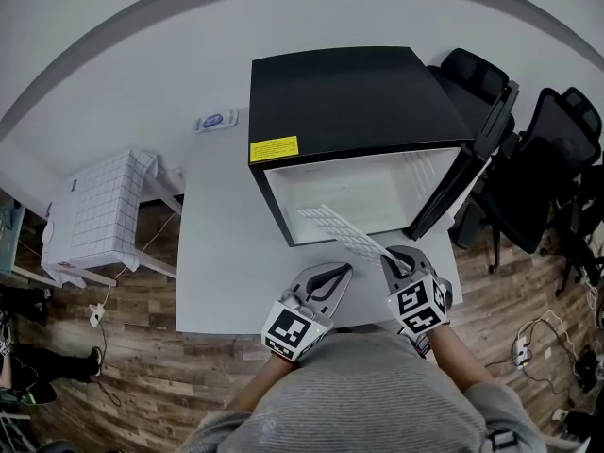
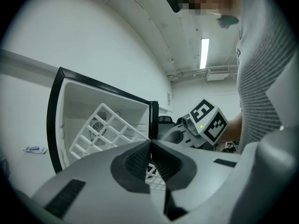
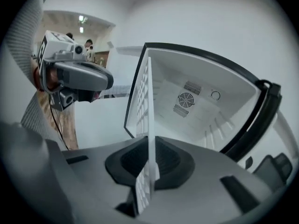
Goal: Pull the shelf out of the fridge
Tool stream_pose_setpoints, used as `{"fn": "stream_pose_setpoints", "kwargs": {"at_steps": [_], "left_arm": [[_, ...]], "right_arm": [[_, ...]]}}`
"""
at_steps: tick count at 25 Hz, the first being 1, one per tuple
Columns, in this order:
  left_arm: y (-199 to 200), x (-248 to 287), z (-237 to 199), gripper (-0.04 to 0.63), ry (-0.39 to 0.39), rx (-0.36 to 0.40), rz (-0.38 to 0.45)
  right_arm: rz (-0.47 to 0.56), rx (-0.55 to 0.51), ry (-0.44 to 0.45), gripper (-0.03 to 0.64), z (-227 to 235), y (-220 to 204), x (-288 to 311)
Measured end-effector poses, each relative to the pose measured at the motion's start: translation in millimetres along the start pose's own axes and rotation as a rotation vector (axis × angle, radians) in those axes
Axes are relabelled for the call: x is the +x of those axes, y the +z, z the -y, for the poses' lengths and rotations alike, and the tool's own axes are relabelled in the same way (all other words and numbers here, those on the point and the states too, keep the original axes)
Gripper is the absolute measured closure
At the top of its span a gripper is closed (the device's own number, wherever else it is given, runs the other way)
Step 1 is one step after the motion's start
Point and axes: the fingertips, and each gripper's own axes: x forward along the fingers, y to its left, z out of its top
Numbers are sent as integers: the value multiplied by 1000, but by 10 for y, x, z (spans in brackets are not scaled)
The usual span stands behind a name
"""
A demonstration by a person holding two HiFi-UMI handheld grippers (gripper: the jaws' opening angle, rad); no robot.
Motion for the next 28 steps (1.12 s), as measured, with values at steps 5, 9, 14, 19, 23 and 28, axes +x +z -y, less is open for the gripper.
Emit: {"fn": "stream_pose_setpoints", "kwargs": {"at_steps": [5, 9, 14, 19, 23, 28], "left_arm": [[40, 9, -11, 584, -5, 8, 10], [61, 16, 16, 584, -18, 26, 11], [82, 32, 32, 584, -27, 30, 15], [83, 28, 57, 584, -38, 36, 20], [97, 47, 71, 584, -52, 38, 21], [105, 97, 98, 584, -73, 37, 27]], "right_arm": [[122, 221, 74, 581, 5, 28, -87], [205, 281, 115, 581, 3, 35, -183], [338, 364, 155, 581, 51, 99, -298], [438, 398, 169, 581, 46, 272, -418], [470, 403, 183, 581, 9, 381, -419], [505, 402, 190, 581, 16, 464, -406]]}}
